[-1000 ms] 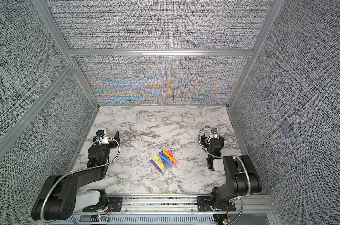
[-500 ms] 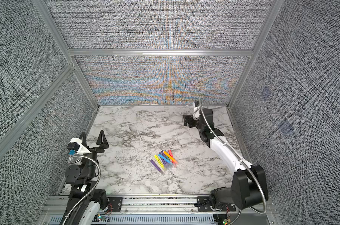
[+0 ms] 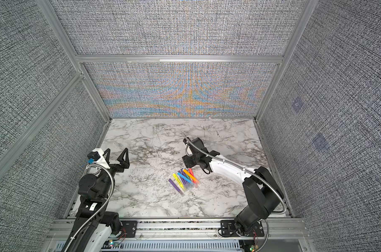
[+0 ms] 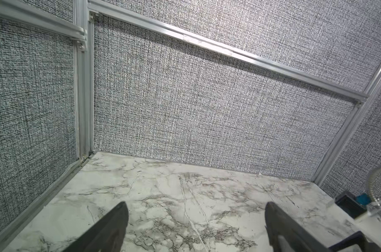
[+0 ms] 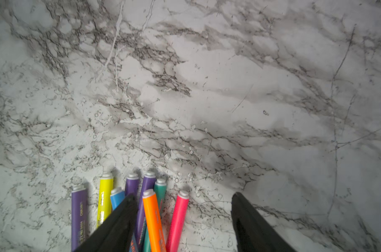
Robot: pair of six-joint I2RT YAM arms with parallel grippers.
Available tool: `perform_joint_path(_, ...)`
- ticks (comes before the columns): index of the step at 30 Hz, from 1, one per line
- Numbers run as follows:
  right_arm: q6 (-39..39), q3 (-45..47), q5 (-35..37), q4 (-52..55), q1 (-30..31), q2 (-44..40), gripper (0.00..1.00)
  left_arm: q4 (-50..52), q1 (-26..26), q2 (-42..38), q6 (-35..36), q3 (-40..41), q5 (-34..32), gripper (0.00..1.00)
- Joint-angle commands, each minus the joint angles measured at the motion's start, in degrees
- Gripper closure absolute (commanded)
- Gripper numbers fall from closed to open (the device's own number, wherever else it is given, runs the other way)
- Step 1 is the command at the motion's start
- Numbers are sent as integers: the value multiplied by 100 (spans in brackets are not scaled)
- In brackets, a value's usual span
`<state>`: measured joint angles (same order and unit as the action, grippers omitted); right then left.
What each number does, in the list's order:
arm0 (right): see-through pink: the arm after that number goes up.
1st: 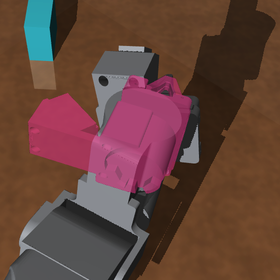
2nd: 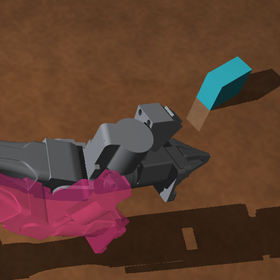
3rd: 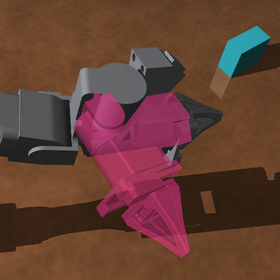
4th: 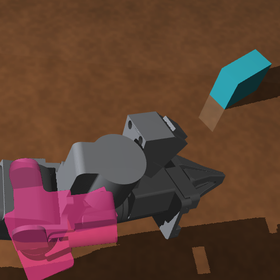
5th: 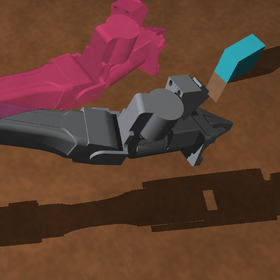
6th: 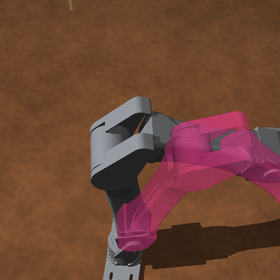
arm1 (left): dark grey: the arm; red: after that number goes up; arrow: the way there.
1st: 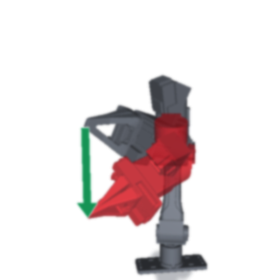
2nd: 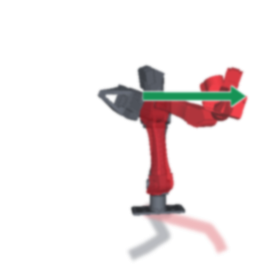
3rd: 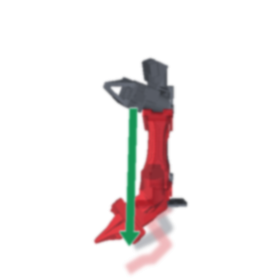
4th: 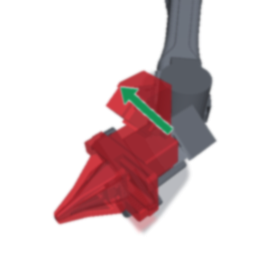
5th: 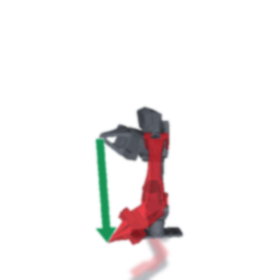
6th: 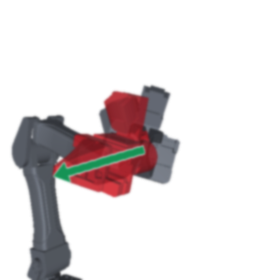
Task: Remove pen caps from pens
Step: Pick up the pen from the center of the table.
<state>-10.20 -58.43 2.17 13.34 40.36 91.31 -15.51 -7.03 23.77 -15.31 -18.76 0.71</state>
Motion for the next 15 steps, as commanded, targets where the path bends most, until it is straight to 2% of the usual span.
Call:
perform_joint_path(1, -72, 171, 109, 152, 179, -41, 36, -151, 1, 9, -173, 47, 199, 3)
perform_joint_path(7, -228, 543, -26, 69, 351, -385, 44, -341, 1, 152, -275, 4, 490, 3)
perform_joint_path(15, -124, 507, -88, 93, 474, 63, 51, -444, 0, 271, -293, 69, 564, 3)
